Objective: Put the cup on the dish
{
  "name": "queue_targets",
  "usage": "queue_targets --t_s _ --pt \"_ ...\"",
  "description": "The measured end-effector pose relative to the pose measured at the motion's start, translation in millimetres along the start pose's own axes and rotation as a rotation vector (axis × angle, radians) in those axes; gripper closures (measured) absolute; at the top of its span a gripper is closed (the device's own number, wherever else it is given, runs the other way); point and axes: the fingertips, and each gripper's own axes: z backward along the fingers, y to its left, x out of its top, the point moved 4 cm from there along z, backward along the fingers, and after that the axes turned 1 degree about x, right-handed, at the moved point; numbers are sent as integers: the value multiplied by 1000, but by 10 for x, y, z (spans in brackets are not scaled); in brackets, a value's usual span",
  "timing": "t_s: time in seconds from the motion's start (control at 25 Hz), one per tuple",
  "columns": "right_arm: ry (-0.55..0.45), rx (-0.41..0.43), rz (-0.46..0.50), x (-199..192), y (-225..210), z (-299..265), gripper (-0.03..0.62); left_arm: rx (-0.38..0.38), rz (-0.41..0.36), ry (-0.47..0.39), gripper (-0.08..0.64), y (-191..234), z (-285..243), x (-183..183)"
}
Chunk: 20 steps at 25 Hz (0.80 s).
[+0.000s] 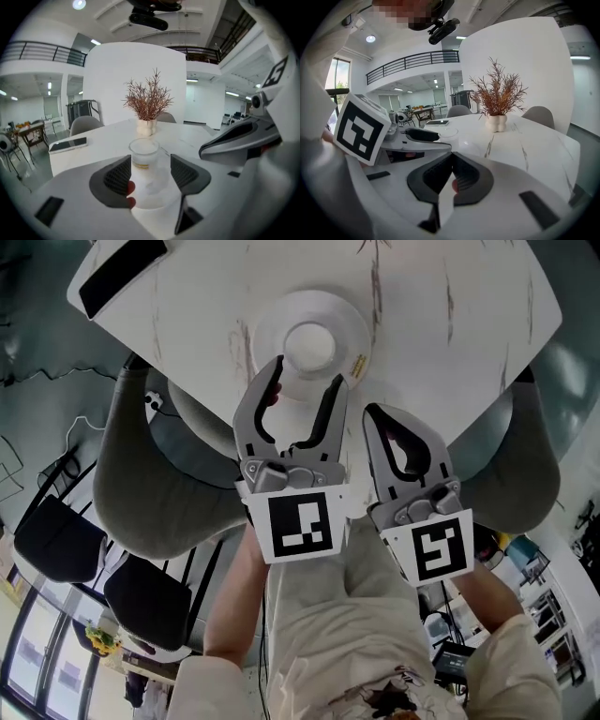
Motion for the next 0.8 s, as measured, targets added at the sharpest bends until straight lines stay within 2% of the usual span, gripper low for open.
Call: queue_targets --t_s 0.12,0.2,0.32,0.4,0.48,0.6,0.68,0.8 --pt "-24 16 32 117 56 111 588 -13 40 -1 291 -19 195 111" --pt "-47 25 75 196 81 176 588 2 41 -4 293 -17 330 184" --pt "-64 39 86 301 147 270 588 47 37 -9 295 13 558 306" --pt "-73 51 86 382 190 332 588 121 50 -15 439 70 726 382" --pt "-79 69 84 472 228 401 588 184 81 -25 554 101 868 456" --pt "-96 104 88 621 284 499 588 218 170 -40 554 88 1021 578" --pt "-103 153 71 681 331 564 588 208 218 -43 554 53 1092 648" --pt "-93 232 26 704 385 694 588 167 198 -35 555 -62 1218 773"
